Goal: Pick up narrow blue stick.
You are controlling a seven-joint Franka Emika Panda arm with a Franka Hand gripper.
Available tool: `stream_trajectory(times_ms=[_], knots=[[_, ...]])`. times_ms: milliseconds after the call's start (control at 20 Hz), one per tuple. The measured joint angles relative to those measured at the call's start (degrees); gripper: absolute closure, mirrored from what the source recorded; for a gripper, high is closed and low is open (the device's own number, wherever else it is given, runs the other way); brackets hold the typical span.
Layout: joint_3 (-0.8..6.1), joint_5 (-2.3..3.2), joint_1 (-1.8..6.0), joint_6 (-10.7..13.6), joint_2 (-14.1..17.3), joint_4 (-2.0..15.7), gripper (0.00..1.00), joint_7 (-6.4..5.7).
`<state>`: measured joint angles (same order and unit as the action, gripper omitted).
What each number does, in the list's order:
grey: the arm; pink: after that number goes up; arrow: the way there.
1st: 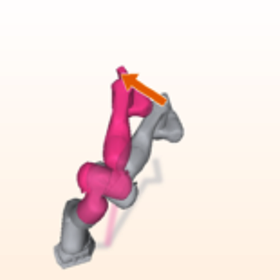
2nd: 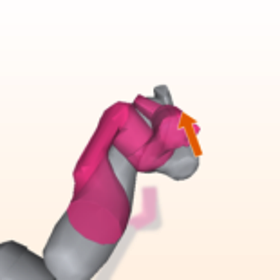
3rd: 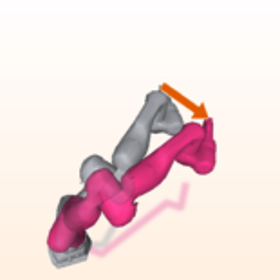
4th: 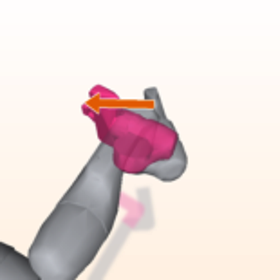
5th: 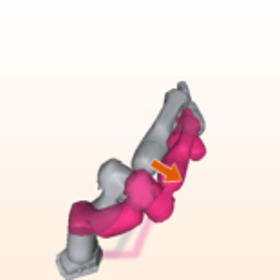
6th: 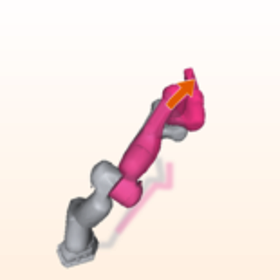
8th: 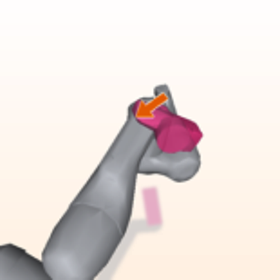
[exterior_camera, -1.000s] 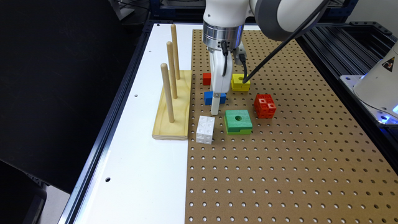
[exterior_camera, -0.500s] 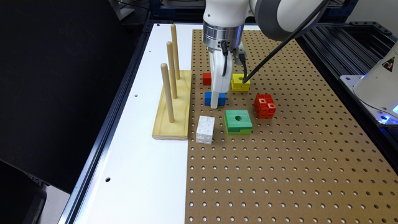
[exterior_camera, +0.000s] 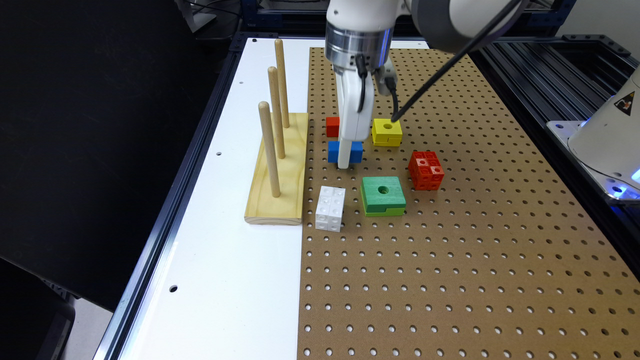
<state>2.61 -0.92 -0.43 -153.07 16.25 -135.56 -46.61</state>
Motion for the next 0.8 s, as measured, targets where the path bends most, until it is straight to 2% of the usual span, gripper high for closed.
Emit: stream_trajectory(times_ms=[100,300,450,550,800], knots=[[0.02,0.0,-0.01,1.4,-1.5,-0.28,1.0,0.0],[0.05,0.0,-0.01,2.3,-3.1,-0.49,1.0,0.0],[0.06,0.0,-0.01,6.3,-7.0,-0.53,1.0,0.0],[0.07,0.0,-0.01,8.1,-8.7,-0.64,1.0,0.0],[0.07,0.0,0.0,9.0,-10.1,-0.76,1.0,0.0]])
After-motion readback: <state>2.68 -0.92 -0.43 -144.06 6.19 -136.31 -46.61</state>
